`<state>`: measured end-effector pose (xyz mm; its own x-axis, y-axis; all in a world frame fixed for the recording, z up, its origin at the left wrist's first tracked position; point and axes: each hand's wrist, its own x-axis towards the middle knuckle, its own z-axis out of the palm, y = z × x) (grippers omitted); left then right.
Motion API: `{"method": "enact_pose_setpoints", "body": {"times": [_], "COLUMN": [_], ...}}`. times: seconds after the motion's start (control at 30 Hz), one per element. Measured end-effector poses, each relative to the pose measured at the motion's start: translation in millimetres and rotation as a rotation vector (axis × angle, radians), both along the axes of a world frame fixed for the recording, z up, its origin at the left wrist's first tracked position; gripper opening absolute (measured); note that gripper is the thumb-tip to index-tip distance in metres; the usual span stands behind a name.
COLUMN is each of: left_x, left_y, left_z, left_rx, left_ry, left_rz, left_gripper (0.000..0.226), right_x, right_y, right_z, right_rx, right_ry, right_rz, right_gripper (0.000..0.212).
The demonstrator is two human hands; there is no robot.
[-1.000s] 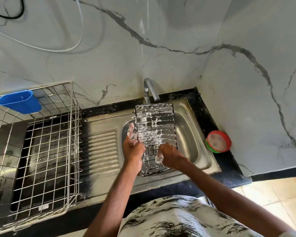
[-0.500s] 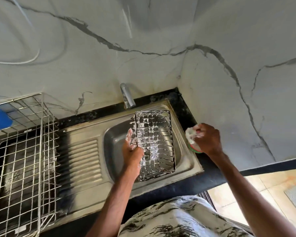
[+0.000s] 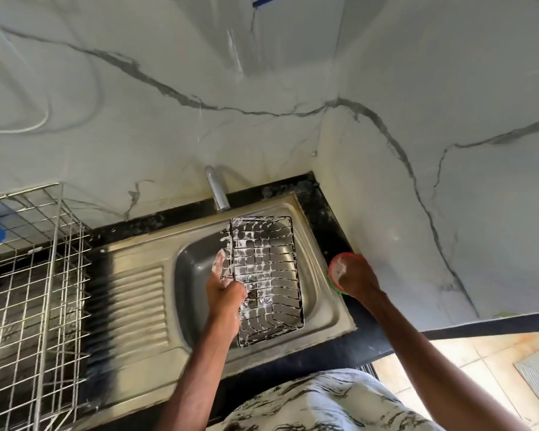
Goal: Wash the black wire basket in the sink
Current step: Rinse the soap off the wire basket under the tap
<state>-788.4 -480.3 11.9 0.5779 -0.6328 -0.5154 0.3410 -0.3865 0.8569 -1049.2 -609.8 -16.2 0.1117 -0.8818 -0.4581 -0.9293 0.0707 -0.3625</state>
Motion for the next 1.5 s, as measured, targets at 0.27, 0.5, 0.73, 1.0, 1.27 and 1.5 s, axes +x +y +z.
{"method": "enact_pose_setpoints", "body": {"times": [0.27,0.5,0.73,1.0,1.27,1.5], "left_x": [25,79,125,142,152,150], "left_y": [1,15,-3,-48,-110,-152], "left_z": [11,25,0,-32,-39,-63], "left_rx": [-0.02,-0.085,-0.154,0.068,0.118,0.336], "left_ry": [-0.164,-0.122,0.012,-0.324,-1.149,-1.397], "left_rz": [-0.162,-0.425,-0.701,-0.929,-1.173,-1.201], "left_gripper": [0.106,0.096,0.104,0.072,0.082,0.079], "right_x": [60,102,116,150,163,164], "right_y": [-12,-28,-37,-20,-27,-34], "right_z": [69,96,111,101,69,58], "right_rx": [-0.309,0.157,0.494,0.37,0.188,0.198], "right_ry": [-0.558,-0.711,-0.581,-0.245,-0.079,-0.074], "right_rz": [-0.043,0.285,0.535,0.417,0.26,0.176], "right_gripper": [0.01,0.058,0.089,0.12,0.117,0.115]}}
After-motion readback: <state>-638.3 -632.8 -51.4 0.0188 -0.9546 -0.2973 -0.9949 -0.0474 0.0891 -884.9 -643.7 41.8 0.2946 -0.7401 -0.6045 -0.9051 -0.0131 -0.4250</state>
